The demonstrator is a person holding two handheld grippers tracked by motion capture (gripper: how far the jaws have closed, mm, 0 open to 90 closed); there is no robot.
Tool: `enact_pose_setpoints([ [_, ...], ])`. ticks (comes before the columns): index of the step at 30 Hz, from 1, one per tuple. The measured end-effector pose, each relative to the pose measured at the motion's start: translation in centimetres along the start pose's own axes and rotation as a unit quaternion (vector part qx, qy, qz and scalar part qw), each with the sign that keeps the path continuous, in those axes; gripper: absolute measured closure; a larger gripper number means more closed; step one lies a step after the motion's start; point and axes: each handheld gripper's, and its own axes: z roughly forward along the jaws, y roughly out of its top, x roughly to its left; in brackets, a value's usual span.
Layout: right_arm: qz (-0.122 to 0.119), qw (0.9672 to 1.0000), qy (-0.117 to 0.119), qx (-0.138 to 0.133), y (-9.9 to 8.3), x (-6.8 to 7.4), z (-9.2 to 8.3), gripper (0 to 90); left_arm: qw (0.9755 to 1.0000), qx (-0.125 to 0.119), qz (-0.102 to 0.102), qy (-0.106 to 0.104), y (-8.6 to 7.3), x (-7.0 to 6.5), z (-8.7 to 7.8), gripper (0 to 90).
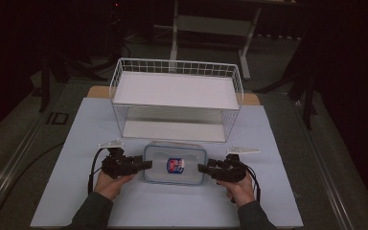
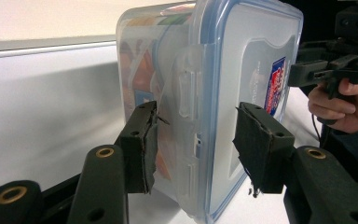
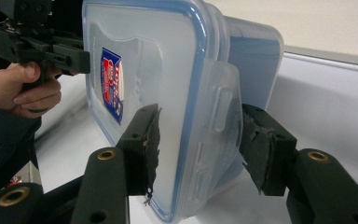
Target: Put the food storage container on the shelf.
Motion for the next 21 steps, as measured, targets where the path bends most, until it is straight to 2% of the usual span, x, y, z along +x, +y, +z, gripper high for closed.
enact_pose_setpoints([
  [11,0.009,1.0,0.001,-0.004,-0.03,-0.11,0.05,48.6,1.0,-0.005,-0.006,-0.002,-0.27,0.0,-0.14,52.1],
  [21,0.024,0.9996,-0.003,-0.015,-0.18,-0.08,0.11,48.5,0.9998,-0.01,-0.008,0.014,-0.17,-0.42,-0.19,51.9],
])
